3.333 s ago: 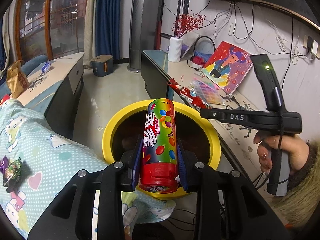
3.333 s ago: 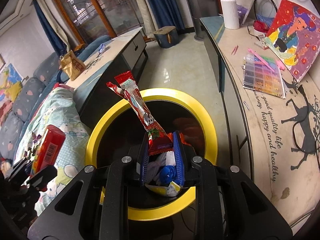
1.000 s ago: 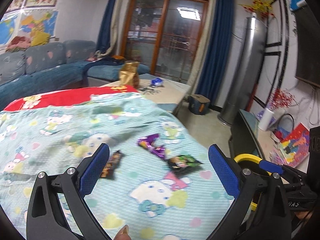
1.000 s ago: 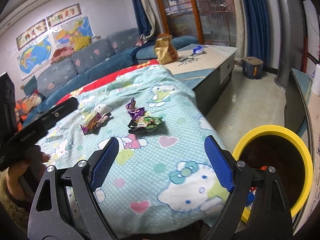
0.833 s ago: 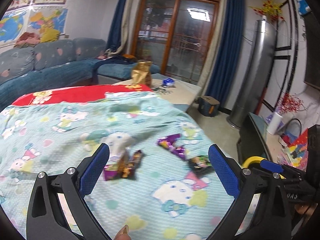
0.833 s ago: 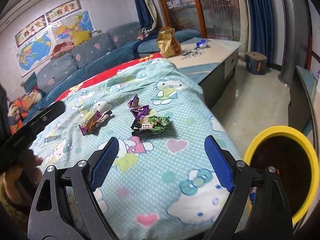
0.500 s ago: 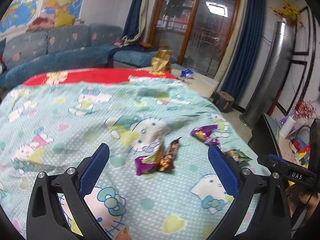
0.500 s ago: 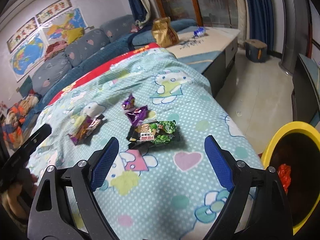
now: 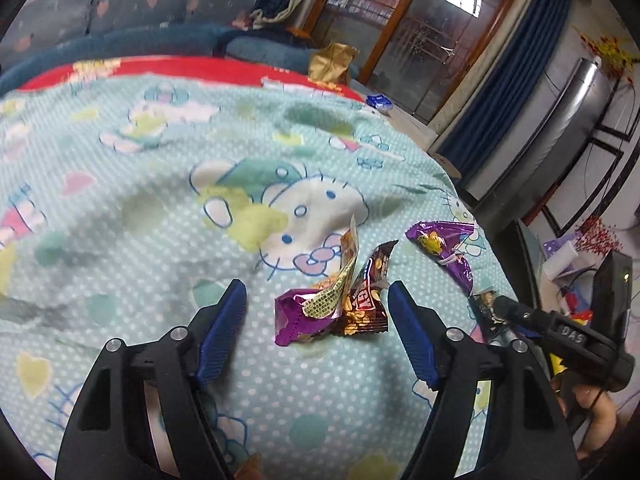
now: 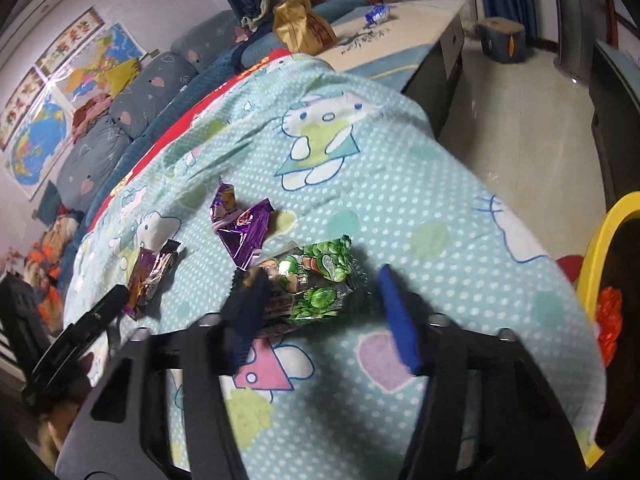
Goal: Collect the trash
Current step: 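Grasp the purple wrapper with the left tool while the right tool grasps the green snack packet, then carry the purple wrapper and green packet with both tools over the yellow bin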
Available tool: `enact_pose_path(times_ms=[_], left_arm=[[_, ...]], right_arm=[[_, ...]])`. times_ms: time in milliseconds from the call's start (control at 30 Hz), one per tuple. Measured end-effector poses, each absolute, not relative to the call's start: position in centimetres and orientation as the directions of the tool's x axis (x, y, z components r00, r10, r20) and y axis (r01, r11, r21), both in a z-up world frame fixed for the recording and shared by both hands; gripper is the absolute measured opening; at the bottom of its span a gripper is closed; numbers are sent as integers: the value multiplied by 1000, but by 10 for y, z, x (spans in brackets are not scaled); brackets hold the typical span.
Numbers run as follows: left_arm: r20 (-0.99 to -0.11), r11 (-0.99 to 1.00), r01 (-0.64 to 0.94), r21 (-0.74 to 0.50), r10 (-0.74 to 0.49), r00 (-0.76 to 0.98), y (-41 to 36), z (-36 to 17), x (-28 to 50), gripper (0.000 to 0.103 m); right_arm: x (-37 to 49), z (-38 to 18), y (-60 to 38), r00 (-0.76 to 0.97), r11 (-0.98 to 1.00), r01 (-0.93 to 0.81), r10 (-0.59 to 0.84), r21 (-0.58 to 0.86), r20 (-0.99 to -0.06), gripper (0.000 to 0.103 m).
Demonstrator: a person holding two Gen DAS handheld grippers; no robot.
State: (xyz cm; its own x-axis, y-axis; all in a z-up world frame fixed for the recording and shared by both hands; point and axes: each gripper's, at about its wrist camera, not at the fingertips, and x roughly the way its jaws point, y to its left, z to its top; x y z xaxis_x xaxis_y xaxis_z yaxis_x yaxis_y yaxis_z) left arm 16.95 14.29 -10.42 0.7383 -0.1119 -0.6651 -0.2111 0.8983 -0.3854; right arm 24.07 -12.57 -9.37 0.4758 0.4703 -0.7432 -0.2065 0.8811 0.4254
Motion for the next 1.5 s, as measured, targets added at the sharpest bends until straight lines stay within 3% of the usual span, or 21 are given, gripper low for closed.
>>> enact_pose_path(times_ms=[133, 200, 333, 533, 1500], left_arm=[[-664, 882, -227, -413, -122, 738, 146, -110, 171, 59], [-665, 881, -231, -413, -118, 738, 146, -111, 173, 55], [-675, 883, -243, -401, -106, 730, 144, -112, 172, 35], [-661, 882, -248, -400, -90, 745, 143, -108, 164, 29], [-551, 936, -68, -345, -144, 822, 74, -40, 114, 27]], right_arm=[[237, -96, -129, 456, 858, -212, 510, 468, -729, 14], [232, -96, -132, 452, 850, -216, 522, 480, -723, 11], [218, -91, -136, 457, 843, -233, 534, 484, -711, 6], [199, -82, -140, 474, 845, -265, 533, 464, -701, 3], [138, -37, -161, 530, 805, -373, 593, 461, -607, 2]])
